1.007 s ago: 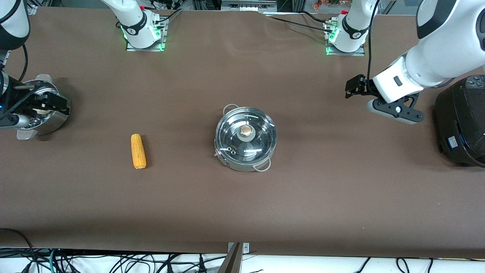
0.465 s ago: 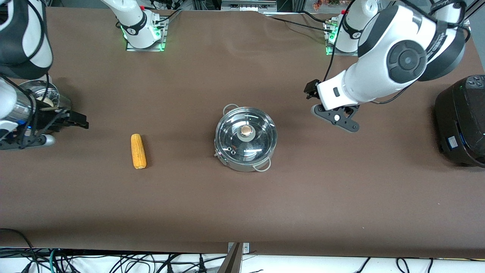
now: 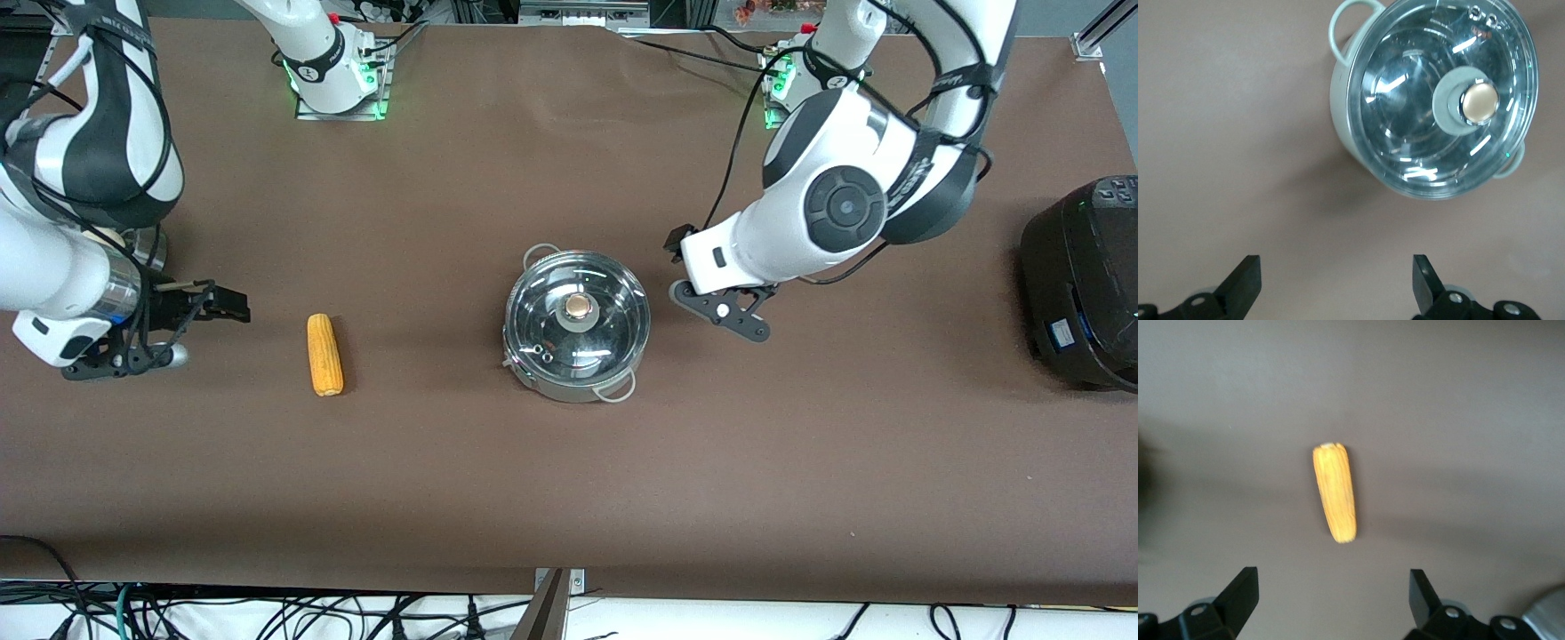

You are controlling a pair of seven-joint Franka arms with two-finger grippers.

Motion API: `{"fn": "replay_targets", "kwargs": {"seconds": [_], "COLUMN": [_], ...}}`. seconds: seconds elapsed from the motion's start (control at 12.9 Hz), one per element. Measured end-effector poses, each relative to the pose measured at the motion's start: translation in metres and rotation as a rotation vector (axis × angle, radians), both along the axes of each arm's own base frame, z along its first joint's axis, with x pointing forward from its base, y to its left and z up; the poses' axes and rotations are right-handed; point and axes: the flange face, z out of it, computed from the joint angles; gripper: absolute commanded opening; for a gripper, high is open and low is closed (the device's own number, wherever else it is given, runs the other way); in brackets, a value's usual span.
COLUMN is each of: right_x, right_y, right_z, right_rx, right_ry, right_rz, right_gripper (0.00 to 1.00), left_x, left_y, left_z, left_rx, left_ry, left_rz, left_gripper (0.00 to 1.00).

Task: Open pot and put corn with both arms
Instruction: 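Reach the left gripper to the lid knob while the right gripper reaches the corn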

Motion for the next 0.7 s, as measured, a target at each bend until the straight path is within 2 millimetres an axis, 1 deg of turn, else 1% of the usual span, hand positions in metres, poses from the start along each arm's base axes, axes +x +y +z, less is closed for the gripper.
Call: {"fn": "replay_targets", "kwargs": {"seconds": [0.08, 0.23, 0.31, 0.46, 0.54, 0.7], "right_x": [0.007, 0.021, 0.025, 0.031, 0.033, 0.031], "right_y": [0.003, 0.015, 0.021, 0.029, 0.030, 0.029], "right_z": [-0.013, -0.046, -0.062, -0.084, -0.093, -0.110], "right_rx": [0.012, 0.012, 0.009, 0.003, 0.001, -0.003], "right_ry": [-0.014, -0.049, -0.055, -0.069, -0.082, -0.097], "right_rz": [-0.006, 0.000, 0.006, 0.014, 0.013, 0.009], "right_gripper": [1.00, 1.00, 1.00, 1.00, 1.00, 1.00], "left_x": [0.004, 0.007, 0.006, 0.000, -0.006, -0.015], "left_y": [-0.004, -0.019, -0.031, -0.058, -0.073, -0.100], "left_z": [-0.009, -0.031, -0.042, -0.057, -0.060, -0.054], "left_rx": [-0.003, -0.002, 0.005, 0.030, 0.037, 0.030], "left_ry": [-0.009, -0.018, -0.025, -0.047, -0.057, -0.081], "left_rz": [0.015, 0.058, 0.084, 0.158, 0.194, 0.261], "left_gripper": [1.00, 1.00, 1.00, 1.00, 1.00, 1.00]}}
